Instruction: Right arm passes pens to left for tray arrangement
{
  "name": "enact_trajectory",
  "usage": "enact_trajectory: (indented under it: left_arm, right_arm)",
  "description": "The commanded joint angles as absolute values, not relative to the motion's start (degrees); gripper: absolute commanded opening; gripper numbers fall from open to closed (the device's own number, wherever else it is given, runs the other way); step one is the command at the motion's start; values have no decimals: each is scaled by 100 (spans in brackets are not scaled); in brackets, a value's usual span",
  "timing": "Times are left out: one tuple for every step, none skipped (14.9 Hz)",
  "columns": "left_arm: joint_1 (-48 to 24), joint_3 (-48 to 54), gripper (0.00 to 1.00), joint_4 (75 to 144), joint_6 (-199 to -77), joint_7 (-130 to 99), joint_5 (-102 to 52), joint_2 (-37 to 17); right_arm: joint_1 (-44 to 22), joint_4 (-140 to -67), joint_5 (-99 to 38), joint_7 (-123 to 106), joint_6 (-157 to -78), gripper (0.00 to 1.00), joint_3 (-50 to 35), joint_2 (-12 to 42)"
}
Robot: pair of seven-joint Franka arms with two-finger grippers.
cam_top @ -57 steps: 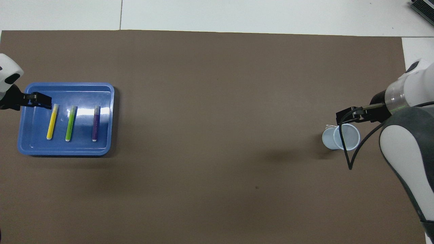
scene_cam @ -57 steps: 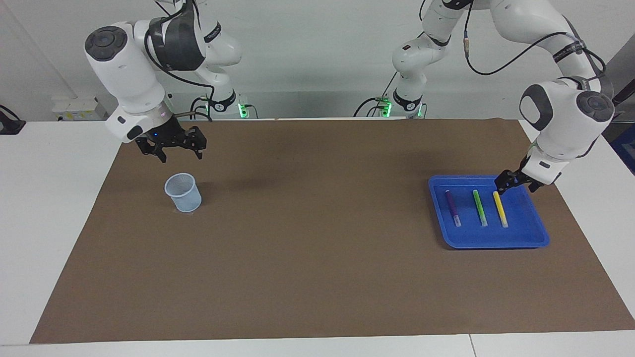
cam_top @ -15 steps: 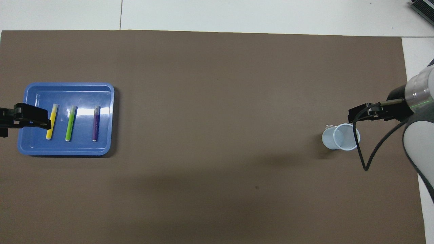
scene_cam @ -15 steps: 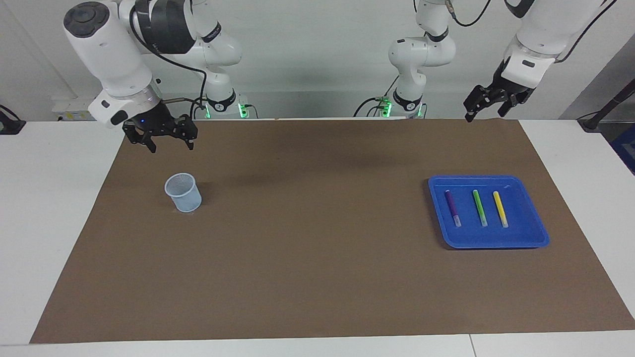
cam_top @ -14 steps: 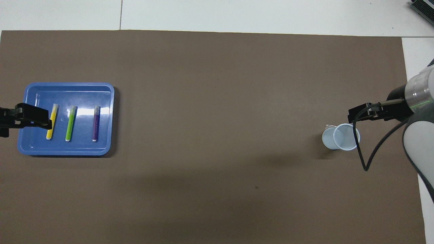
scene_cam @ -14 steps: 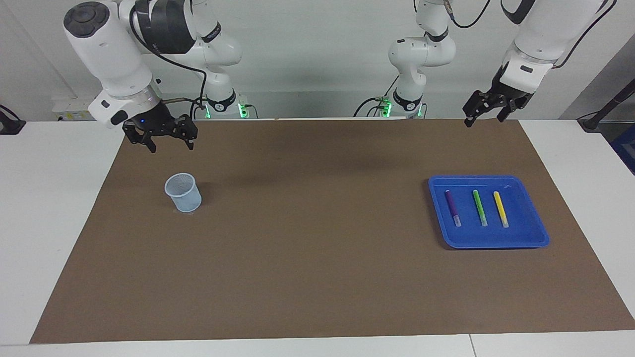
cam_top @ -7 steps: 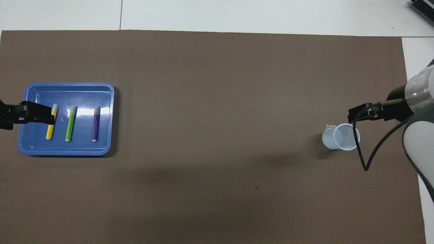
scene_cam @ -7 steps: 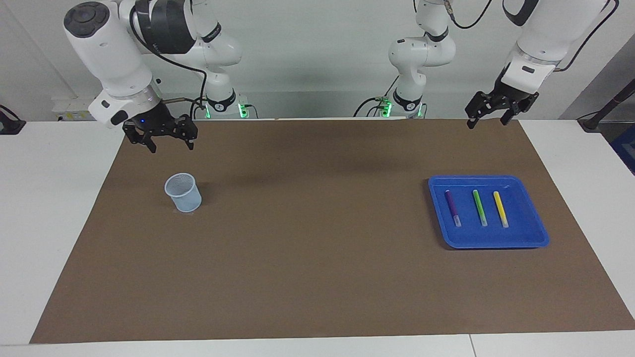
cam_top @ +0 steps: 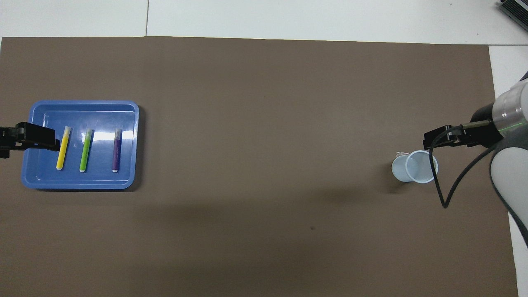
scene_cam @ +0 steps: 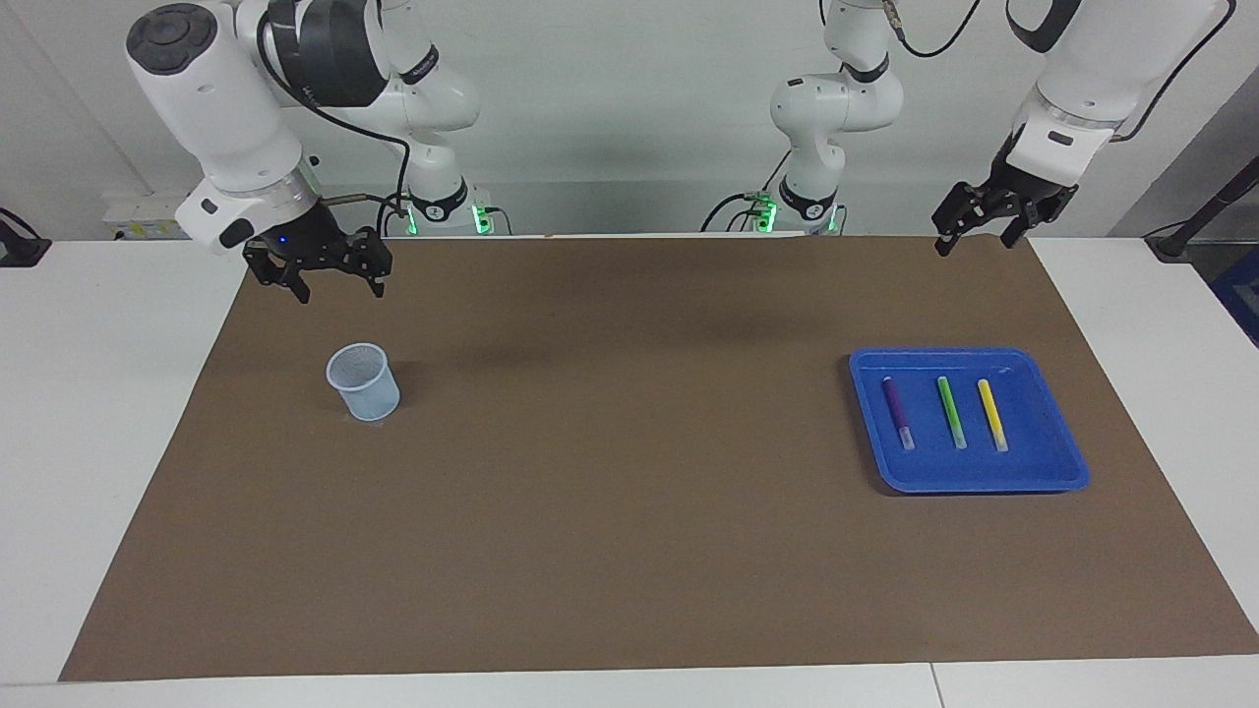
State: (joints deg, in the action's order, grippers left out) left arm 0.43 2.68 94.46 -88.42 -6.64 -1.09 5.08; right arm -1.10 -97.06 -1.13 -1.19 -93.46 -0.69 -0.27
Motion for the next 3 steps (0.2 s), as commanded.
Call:
enact_trajectory:
  left_arm:
    - [88,246,100,9633,-9000,-562,-167,659]
    - [97,246,100,9624,-9000,-562,-167,659]
    - [97,246,100,9624,-9009,-554,-167,650]
  right_arm:
    - [-88,-9633,0,-9,-9264,100,-105,0]
    - [-88,-9633,0,-9,-9264,100,-105,0]
    - [-88,-9633,0,-9,-9264,100,-105,0]
